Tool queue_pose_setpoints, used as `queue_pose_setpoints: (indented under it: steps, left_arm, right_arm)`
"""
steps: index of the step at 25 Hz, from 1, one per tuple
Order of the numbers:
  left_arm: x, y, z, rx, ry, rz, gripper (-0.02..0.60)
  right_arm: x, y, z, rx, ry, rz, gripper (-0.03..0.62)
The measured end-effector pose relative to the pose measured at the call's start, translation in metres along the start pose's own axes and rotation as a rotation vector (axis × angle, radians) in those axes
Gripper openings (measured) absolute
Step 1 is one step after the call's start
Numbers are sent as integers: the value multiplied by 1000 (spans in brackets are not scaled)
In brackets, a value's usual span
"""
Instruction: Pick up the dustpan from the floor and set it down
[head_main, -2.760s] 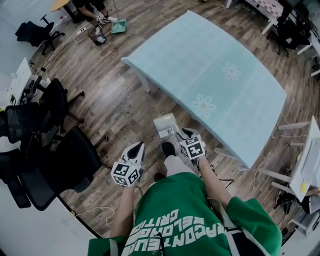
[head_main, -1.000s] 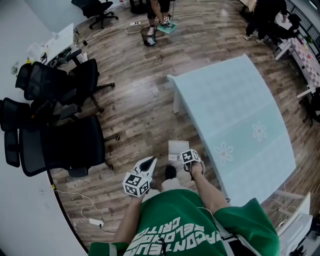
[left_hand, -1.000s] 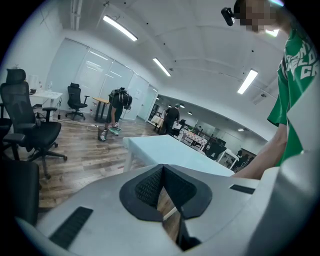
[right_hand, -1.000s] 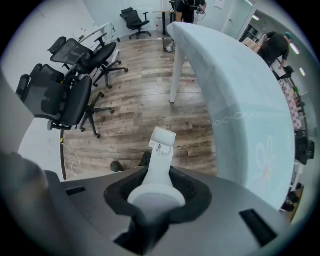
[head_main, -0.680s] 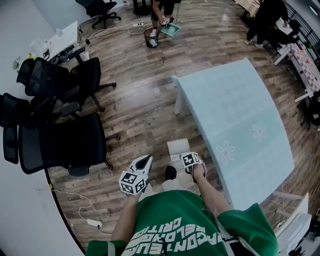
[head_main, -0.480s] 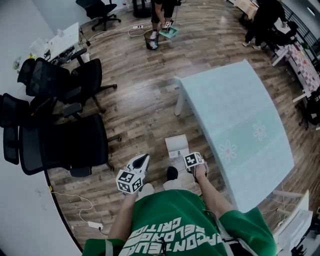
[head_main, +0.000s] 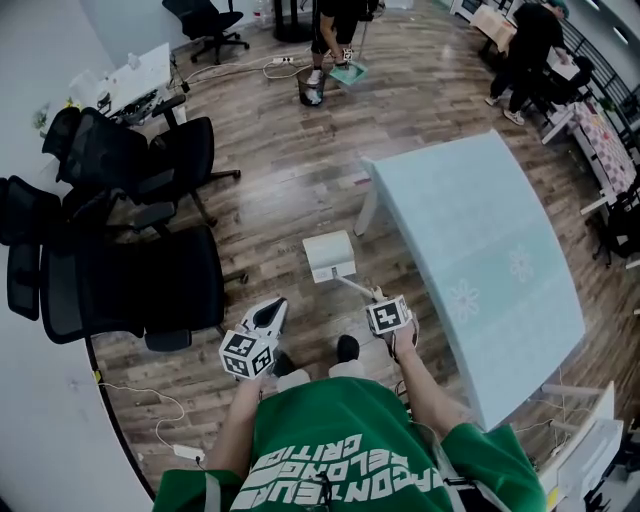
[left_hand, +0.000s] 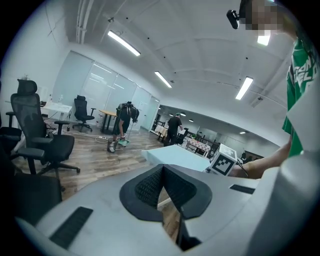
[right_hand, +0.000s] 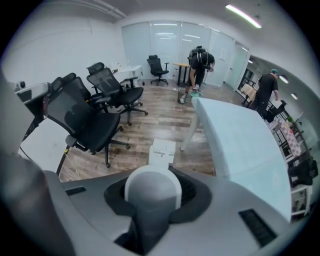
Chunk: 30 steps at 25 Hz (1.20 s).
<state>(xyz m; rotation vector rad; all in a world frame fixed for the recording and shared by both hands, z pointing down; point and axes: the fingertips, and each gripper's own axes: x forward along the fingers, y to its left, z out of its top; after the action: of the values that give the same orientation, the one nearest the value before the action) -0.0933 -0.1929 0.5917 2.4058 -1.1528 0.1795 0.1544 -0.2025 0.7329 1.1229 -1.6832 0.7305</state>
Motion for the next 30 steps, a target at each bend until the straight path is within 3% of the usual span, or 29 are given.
queue_pose_setpoints:
  steps: [10,19,30]
  left_arm:
    - [-22,23,28,21,-69,35,2]
    - [-31,27,53,46,-119,53,2]
    - [-39,26,66,62,-146,76,2]
  right_arm:
    - [-96,24,100,-94,-306,-15,109]
    - [-179,31,158,-161,-523,-50,109]
    - [-221,34,178,-184,-614,-61,109]
